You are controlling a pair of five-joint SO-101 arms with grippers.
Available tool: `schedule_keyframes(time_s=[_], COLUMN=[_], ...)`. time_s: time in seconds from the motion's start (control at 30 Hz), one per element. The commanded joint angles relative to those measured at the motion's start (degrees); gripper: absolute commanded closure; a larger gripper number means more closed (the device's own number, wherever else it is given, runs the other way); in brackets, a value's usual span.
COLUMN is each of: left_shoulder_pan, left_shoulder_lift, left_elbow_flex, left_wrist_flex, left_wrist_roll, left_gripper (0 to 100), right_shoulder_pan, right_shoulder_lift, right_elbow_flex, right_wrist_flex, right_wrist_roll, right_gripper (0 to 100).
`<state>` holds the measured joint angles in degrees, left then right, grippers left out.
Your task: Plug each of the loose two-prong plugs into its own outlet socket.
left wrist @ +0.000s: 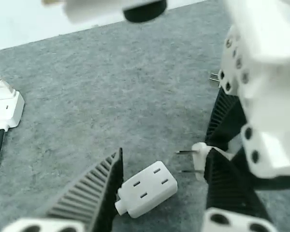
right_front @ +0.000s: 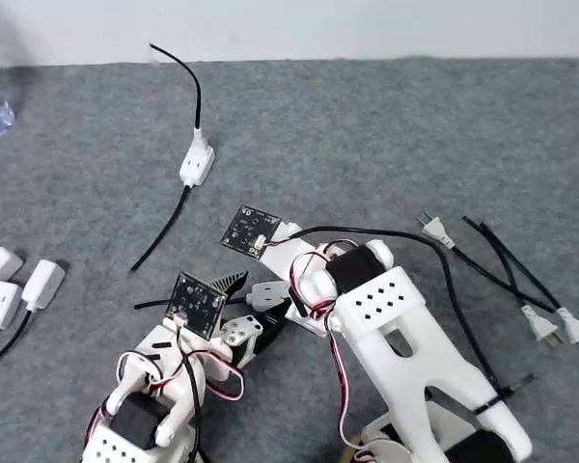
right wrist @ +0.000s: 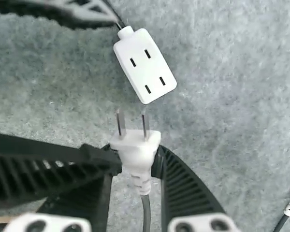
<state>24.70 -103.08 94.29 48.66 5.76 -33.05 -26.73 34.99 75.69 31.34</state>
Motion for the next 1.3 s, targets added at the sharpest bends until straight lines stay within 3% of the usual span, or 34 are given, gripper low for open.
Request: schedule_keyframes(time_s=[0.0, 0.23, 1.27], left_shoulder_pan=[-4.1, -3.0, -2.6], left_shoulder_lift=[-0.1, -0.1, -0.1], left_elbow_flex=[-0.4, -0.1, -0.1], left_wrist_flex=[-0.9, -1.5, 0.4], left_wrist_roll=[0.5, 0.5, 0.4], left_gripper=[74, 74, 74], right_shoulder_pan=[-1.6, -6.0, -7.4], right_shoulder_lift=[-4.3, -10.2, -10.8], right_elbow_flex=[-4.7, -5.1, -8.2], right_wrist_flex=[3.5, 6.2, 3.0], right_wrist_roll=[-0.6, -2.8, -6.3], right_gripper=[99.1, 99.1, 99.1])
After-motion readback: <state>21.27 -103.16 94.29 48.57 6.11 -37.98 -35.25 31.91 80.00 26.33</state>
